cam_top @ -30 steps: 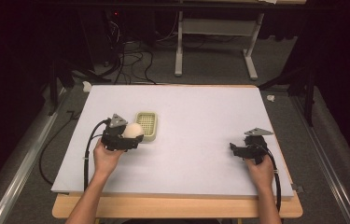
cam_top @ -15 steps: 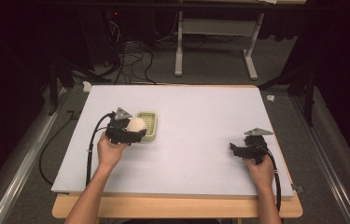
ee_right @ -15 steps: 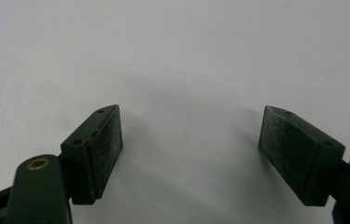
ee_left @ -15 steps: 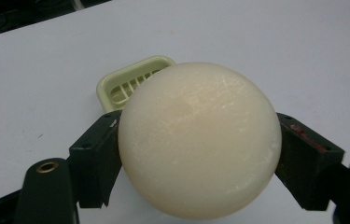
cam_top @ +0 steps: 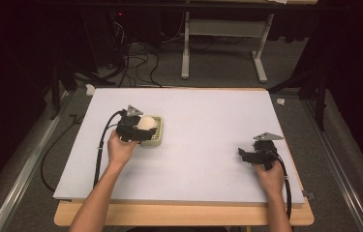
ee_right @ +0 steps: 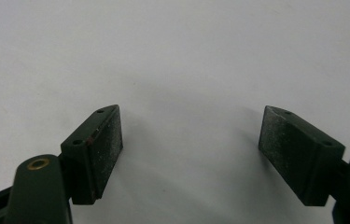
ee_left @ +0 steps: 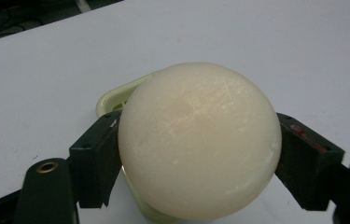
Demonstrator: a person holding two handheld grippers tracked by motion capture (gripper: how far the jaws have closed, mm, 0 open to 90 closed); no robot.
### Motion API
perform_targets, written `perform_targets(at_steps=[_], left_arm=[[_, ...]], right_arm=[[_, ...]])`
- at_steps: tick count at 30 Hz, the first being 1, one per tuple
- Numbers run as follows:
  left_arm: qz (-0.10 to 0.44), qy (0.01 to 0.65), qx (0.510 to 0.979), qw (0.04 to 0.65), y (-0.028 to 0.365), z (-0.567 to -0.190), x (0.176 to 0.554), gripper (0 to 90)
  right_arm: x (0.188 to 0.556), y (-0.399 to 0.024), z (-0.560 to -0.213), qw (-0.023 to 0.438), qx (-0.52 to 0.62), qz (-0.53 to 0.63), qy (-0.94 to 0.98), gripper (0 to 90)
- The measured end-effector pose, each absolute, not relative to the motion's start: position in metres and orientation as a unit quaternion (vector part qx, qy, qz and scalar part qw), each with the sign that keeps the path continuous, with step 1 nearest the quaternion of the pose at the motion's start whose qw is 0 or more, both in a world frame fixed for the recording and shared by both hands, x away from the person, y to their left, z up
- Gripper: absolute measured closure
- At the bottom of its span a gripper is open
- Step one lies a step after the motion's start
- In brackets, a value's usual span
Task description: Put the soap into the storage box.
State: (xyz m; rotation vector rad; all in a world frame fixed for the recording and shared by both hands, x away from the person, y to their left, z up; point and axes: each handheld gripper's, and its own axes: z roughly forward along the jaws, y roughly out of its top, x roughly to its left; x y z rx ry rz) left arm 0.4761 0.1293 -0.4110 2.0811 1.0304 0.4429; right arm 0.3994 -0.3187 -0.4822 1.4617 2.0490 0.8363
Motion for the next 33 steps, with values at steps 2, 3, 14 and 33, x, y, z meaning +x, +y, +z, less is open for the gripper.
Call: perform_targets(at_steps=[2,3,14,33], left_arm=[[0.173,0.406,0.815,0.375,0.129,-0.413,0.478,24.7],[0.176,0.408,0.817,0.367,0.127,-0.416,0.482,24.7],[0.181,0.413,0.821,0.350,0.119,-0.425,0.491,24.7],[0.164,0.420,0.830,0.329,0.114,-0.442,0.505,24.6]], right_arm=[[0.399,-0.319,-0.482,0.242,0.535,0.306,0.750,22.3],[0.399,-0.319,-0.482,0.242,0.535,0.306,0.750,22.3],[0.399,-0.319,-0.482,0.243,0.534,0.306,0.750,22.3],[0.399,-0.319,-0.482,0.243,0.534,0.306,0.750,22.3]])
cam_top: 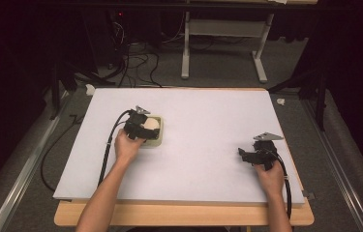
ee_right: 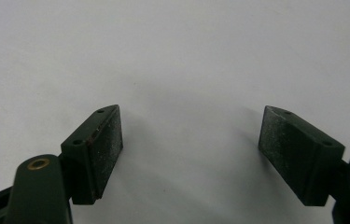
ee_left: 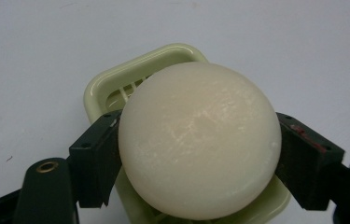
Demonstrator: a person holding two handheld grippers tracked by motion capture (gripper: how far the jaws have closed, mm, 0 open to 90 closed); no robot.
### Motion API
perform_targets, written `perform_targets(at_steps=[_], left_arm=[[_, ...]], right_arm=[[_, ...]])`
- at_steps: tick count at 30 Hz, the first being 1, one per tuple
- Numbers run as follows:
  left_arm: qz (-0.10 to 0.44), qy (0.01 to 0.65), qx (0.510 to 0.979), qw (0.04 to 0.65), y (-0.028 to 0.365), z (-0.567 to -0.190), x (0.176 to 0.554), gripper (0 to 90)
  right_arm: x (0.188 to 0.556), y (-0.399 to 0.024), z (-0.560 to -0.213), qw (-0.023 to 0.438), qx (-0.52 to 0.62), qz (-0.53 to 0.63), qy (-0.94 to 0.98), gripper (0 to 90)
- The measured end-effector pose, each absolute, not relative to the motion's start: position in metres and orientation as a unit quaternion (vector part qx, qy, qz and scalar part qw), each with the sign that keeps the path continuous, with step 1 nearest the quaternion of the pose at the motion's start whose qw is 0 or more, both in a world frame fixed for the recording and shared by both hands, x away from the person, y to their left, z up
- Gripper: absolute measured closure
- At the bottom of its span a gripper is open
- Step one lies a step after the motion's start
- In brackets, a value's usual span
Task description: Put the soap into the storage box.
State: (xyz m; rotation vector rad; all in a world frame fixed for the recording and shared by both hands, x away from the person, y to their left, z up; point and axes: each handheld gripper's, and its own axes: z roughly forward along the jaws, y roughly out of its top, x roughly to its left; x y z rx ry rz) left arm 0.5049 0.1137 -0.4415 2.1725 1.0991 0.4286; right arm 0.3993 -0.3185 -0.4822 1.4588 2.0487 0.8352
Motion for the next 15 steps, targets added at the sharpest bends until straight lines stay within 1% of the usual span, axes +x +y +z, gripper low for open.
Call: perform_targets(at_steps=[15], left_arm=[[0.162,0.422,0.834,0.315,0.1117,-0.4489,0.5084,24.5]], right_arm=[[0.3992,-0.3184,-0.4821,0.244,0.534,0.305,0.750,22.3]])
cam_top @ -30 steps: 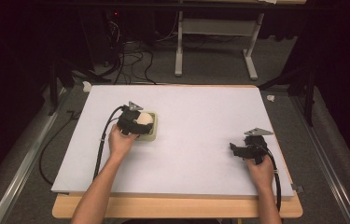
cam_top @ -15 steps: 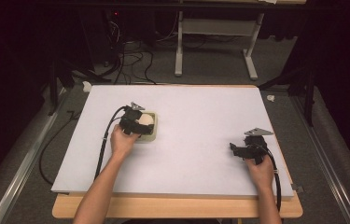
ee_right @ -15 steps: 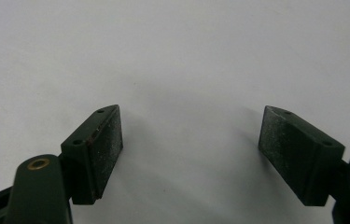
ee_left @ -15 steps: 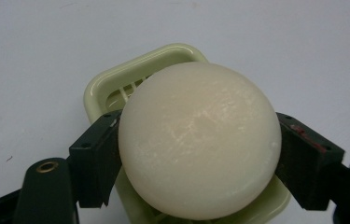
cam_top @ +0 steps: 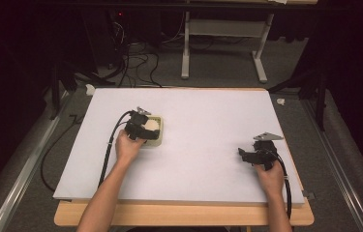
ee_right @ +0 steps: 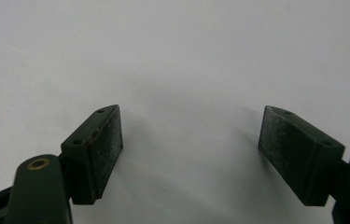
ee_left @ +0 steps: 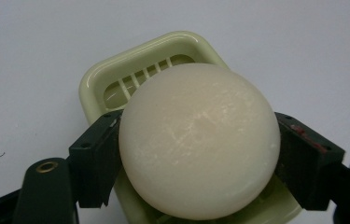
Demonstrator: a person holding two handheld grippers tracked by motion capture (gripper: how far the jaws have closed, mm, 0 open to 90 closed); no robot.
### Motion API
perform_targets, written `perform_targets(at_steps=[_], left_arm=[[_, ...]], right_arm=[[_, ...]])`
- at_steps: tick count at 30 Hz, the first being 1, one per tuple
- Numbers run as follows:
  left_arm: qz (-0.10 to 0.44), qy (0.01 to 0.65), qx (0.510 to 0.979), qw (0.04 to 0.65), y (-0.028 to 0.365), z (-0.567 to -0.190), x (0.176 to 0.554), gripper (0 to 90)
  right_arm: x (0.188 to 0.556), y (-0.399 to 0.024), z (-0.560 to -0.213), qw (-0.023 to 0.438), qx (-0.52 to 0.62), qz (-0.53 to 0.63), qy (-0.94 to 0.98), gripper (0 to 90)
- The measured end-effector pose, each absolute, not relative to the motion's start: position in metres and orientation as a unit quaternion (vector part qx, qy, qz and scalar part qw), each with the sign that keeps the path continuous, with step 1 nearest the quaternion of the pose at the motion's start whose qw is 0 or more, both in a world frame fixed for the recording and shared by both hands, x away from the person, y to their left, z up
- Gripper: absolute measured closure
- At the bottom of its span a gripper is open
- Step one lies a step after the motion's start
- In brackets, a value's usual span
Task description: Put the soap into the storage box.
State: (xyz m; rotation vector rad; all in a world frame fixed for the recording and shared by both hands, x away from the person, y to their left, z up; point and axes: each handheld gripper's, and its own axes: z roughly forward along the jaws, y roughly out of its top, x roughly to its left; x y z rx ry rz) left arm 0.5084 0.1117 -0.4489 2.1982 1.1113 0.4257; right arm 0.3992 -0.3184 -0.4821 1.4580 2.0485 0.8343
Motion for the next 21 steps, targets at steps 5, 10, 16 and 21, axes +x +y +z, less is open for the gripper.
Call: perform_targets(at_steps=[5,10,16,21], left_arm=[[0.176,0.425,0.819,0.341,0.115,-0.440,0.506,22.4],[0.180,0.423,0.822,0.336,0.117,-0.436,0.504,18.8],[0.183,0.417,0.818,0.351,0.121,-0.428,0.497,17.9],[0.189,0.414,0.813,0.365,0.128,-0.419,0.489,17.9]], right_arm=[[0.399,-0.318,-0.482,0.244,0.534,0.306,0.750,22.3],[0.399,-0.318,-0.482,0.244,0.534,0.305,0.750,22.3],[0.399,-0.318,-0.482,0.244,0.533,0.305,0.750,22.3],[0.399,-0.318,-0.482,0.244,0.533,0.305,0.750,22.4]])
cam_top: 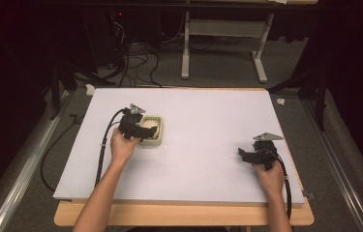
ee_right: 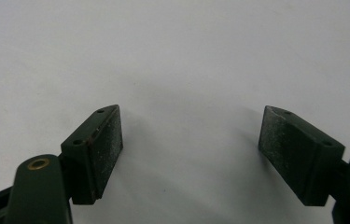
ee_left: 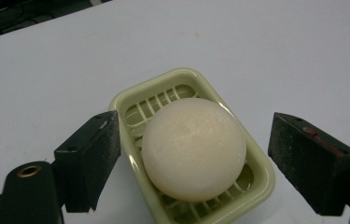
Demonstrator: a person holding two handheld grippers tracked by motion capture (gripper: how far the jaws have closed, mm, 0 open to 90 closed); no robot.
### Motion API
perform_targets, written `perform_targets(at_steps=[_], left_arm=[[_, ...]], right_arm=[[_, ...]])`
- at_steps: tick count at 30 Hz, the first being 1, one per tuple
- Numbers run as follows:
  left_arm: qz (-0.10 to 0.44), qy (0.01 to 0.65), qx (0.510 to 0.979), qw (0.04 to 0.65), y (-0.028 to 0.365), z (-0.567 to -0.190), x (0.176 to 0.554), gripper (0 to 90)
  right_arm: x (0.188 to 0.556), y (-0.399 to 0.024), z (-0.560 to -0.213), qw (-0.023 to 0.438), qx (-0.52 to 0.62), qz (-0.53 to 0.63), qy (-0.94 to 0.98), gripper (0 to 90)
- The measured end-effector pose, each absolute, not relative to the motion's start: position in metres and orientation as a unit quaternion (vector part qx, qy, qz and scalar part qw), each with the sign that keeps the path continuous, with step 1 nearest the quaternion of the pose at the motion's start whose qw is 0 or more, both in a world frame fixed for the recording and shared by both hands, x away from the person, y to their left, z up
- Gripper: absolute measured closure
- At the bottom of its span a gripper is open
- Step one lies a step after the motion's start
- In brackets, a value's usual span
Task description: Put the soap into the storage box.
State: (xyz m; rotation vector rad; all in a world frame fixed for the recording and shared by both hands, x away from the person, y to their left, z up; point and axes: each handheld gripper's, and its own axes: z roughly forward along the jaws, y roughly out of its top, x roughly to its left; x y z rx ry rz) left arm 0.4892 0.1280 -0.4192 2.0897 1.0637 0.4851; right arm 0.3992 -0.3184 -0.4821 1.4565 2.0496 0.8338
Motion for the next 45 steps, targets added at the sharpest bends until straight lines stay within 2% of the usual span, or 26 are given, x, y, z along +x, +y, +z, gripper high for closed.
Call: perform_targets(at_steps=[45], left_arm=[[0.199,0.428,0.778,0.414,0.186,-0.400,0.440,20.6]], right_arm=[[0.399,-0.319,-0.482,0.242,0.534,0.306,0.750,22.3]])
